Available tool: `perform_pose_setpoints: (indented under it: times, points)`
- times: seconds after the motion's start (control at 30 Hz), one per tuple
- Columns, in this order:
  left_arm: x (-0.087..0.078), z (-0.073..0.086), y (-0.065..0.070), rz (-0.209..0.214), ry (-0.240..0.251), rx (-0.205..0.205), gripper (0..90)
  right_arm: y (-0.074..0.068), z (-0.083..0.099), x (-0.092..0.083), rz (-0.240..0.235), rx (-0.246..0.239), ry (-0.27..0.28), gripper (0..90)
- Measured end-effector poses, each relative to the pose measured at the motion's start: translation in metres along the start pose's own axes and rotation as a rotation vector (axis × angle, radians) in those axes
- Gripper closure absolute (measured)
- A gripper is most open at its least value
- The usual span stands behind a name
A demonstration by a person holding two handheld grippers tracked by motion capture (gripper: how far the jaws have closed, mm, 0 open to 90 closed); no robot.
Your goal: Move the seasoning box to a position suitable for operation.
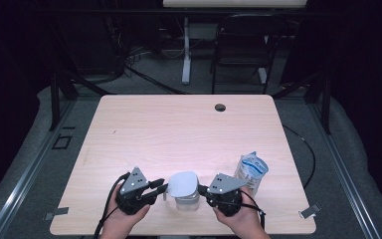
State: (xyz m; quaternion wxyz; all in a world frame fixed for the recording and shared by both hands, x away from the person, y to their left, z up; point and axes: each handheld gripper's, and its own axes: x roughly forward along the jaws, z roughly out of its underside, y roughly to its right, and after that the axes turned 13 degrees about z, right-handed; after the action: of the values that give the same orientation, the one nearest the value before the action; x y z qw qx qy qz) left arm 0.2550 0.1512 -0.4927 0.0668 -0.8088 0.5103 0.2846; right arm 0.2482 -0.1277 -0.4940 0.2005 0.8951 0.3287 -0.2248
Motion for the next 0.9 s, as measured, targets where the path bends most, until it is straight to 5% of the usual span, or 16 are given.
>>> perform_pose_setpoints:
  times: [0.57,0.9]
  points:
    - [-0.003,0.018,-0.011,-0.02,-0.032,-0.037,73.4,-0.003,-0.007,0.0,-0.013,0.013,0.025,90.0]
    - [-0.01,0.012,-0.003,-0.009,-0.003,-0.022,70.1,-0.005,-0.011,-0.002,-0.017,0.01,0.033,90.0]
